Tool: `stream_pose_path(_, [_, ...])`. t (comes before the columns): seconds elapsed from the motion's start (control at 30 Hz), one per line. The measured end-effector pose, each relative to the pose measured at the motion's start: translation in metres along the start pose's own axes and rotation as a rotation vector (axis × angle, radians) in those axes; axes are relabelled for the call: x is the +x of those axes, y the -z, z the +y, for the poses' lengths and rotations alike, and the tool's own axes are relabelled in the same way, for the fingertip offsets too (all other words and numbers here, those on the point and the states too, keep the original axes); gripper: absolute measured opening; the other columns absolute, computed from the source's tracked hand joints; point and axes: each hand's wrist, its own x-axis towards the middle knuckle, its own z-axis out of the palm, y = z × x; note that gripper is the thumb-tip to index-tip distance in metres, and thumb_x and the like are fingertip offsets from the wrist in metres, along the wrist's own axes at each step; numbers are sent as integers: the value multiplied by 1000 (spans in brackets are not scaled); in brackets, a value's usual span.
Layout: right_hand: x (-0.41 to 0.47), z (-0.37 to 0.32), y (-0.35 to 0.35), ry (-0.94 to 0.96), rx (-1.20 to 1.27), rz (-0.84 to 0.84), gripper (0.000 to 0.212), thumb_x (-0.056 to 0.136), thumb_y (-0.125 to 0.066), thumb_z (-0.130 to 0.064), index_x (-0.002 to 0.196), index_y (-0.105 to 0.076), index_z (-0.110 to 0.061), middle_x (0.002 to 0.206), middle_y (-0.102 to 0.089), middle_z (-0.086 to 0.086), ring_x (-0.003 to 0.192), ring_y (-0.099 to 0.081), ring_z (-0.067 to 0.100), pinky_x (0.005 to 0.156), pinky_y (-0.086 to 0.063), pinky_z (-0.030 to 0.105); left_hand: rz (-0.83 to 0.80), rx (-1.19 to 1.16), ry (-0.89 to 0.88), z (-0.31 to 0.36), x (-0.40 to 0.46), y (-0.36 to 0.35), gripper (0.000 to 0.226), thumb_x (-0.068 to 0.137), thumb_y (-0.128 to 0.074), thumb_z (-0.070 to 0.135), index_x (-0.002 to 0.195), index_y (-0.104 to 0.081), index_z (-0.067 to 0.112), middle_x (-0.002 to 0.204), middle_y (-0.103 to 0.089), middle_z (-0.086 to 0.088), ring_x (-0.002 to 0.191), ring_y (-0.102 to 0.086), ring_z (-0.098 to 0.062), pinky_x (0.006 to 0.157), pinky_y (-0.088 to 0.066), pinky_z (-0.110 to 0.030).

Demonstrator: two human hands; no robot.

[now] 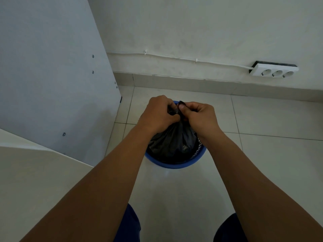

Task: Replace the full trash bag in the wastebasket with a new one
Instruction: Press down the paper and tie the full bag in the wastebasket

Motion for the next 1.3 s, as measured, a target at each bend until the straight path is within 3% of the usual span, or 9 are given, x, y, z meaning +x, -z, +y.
stream_pose_path(0.17, [1,-6,2,-86,129,99,14,83,-81,-10,95,-75,-5,79,-75,9,66,-71,14,67,-58,23,137,0,-136,-4,-4,-6,17,84,-77,22,99,-80,14,96,-75,-3,87,-69,-17,84,-56,-37])
stream_pose_path(0.23, [2,-7,3,-90,129,109,14,80,-83,-9,87,-73,-4,69,-71,6,55,-65,10,62,-55,21,160,-22,-165,-4,-5,-6,17,83,-78,21,99,-80,15,95,-77,-2,86,-70,-15,84,-56,-35])
stream_pose_path(0.43, [5,-3,8,92,-128,73,11,82,-83,-21,82,-79,-11,76,-77,4,72,-74,16,76,-61,31,63,-104,-174,-14,-3,1,14,85,-78,19,98,-79,15,95,-72,4,87,-68,-7,84,-53,-18])
stream_pose_path(0.53, [5,-3,10,236,-337,52,7,86,-79,-25,87,-81,-19,76,-76,-7,73,-72,3,74,-57,18,29,-62,-197,-15,-2,3,10,89,-73,15,98,-75,14,97,-66,5,87,-63,-6,80,-46,-7])
stream_pose_path(0.63, [5,-5,11,344,-476,-28,14,86,-78,-27,98,-81,-21,83,-75,-12,76,-69,-4,73,-49,6,55,-63,-162,-13,-2,4,11,91,-70,17,101,-75,16,97,-68,4,89,-63,-8,82,-49,-16])
stream_pose_path(0.83, [7,-10,10,435,-729,-100,18,92,-72,-23,107,-78,-15,91,-74,-3,78,-63,7,74,-42,4,138,-26,-168,-13,-1,0,10,91,-70,13,98,-78,14,91,-75,1,83,-67,-7,83,-53,-21])
stream_pose_path(1.0, [12,-10,15,327,-697,-121,15,99,-61,-21,88,-71,-21,77,-67,-9,67,-57,-1,59,-39,4,80,-95,-241,-11,0,-3,12,91,-67,8,99,-60,14,90,-68,4,83,-64,-5,78,-54,-21])
stream_pose_path(1.2, [7,-17,17,115,-517,-299,26,104,-52,-23,86,-70,-22,77,-69,-2,71,-59,10,72,-48,29,68,-79,-320,-9,-3,1,25,88,-62,0,101,-51,18,92,-65,3,85,-63,-9,76,-55,-31])
stream_pose_path(1.3, [5,-23,23,50,-414,-384,30,105,-51,-21,81,-69,-25,66,-65,-11,63,-57,2,66,-47,22,106,-45,-347,-12,-4,1,17,88,-63,1,98,-56,12,92,-64,1,84,-62,-11,76,-54,-32])
